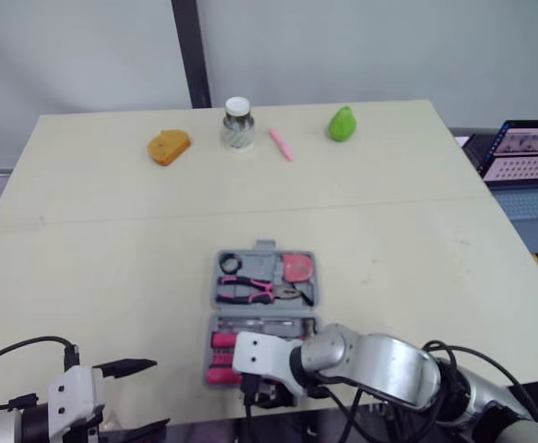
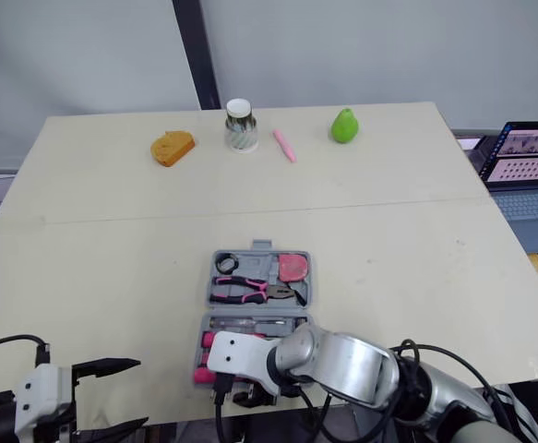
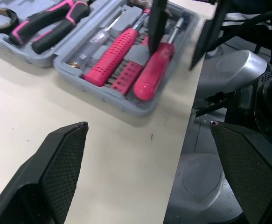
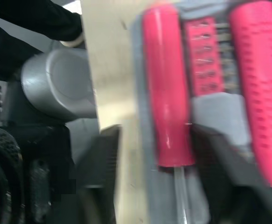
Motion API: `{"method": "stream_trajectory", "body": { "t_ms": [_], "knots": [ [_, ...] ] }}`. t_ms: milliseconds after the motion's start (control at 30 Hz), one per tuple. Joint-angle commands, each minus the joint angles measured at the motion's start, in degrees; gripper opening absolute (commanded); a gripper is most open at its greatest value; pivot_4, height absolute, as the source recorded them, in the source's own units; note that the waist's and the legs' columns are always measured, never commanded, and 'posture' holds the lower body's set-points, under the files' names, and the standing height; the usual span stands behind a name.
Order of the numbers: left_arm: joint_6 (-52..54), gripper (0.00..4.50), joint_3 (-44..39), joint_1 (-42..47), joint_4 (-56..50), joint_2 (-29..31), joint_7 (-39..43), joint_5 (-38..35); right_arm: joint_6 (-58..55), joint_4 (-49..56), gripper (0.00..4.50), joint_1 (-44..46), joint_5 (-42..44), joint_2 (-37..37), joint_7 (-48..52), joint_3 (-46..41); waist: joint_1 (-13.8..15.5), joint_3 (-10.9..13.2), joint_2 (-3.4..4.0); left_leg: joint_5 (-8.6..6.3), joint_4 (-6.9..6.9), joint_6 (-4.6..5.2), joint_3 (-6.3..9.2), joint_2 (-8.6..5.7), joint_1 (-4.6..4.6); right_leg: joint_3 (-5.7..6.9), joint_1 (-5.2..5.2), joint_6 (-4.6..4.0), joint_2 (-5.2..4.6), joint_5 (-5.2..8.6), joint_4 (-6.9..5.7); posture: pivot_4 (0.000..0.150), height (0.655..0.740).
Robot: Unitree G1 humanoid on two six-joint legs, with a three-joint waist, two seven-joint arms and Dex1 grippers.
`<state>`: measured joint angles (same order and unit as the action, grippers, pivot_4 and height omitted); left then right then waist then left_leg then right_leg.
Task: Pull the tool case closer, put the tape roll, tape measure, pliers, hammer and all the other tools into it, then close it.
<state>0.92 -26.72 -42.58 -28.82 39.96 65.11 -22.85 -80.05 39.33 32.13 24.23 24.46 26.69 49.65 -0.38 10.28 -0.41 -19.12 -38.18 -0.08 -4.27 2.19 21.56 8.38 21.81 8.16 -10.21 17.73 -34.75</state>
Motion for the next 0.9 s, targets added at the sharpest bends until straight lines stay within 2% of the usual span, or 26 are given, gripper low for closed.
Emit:
{"method": "stream_trajectory", "body": {
  "t_ms": [33,333,433,667,900],
  "knots": [
    [-0.85,4.5,-0.19,0.01,-0.24,0.29,-0.11,0.02,-0.07,3.84,4.43,-0.28,1.71,-0.17,0.42,-4.77,0.02,0.0,0.0,0.0,0.0,0.0,0.0,0.0,0.0,0.0,0.0,0.0,0.0,0.0,0.01,0.15,0.74],
    [-1.14,4.5,0.58,0.11,-0.18,-0.04,-0.49,0.13,2.15,5.52,4.43,-2.7,3.56,1.2,0.67,-8.52,0.0,0.0,0.0,-0.03,0.02,-0.03,-0.05,0.03,0.01,0.0,0.03,-0.01,0.03,0.0,0.01,0.15,0.74],
    [-1.15,4.5,0.89,0.59,0.02,0.1,-0.61,0.02,8.72,3.49,3.54,-3.88,-0.06,1.8,-0.87,-7.21,0.04,0.0,0.0,-0.03,0.02,-0.03,-0.07,0.05,0.0,0.0,0.06,-0.01,0.03,0.01,0.0,0.15,0.74],
    [-1.0,4.5,1.56,1.77,0.32,0.29,-0.67,0.05,24.86,-1.41,0.07,-9.6,-6.75,2.48,0.68,-5.63,0.04,-0.02,-0.03,-0.03,0.02,-0.05,-0.61,0.07,0.01,-0.01,0.11,-0.01,0.05,0.01,-0.01,0.15,0.74],
    [-0.95,4.5,2.11,2.55,0.68,0.35,-0.99,0.36,30.66,-4.2,0.02,-13.0,-10.65,4.33,2.99,-3.05,0.03,-0.03,-0.06,-0.05,0.01,-0.06,-0.73,0.21,-0.01,-0.01,0.14,-0.01,0.11,0.01,0.0,0.15,0.74]
  ]
}}
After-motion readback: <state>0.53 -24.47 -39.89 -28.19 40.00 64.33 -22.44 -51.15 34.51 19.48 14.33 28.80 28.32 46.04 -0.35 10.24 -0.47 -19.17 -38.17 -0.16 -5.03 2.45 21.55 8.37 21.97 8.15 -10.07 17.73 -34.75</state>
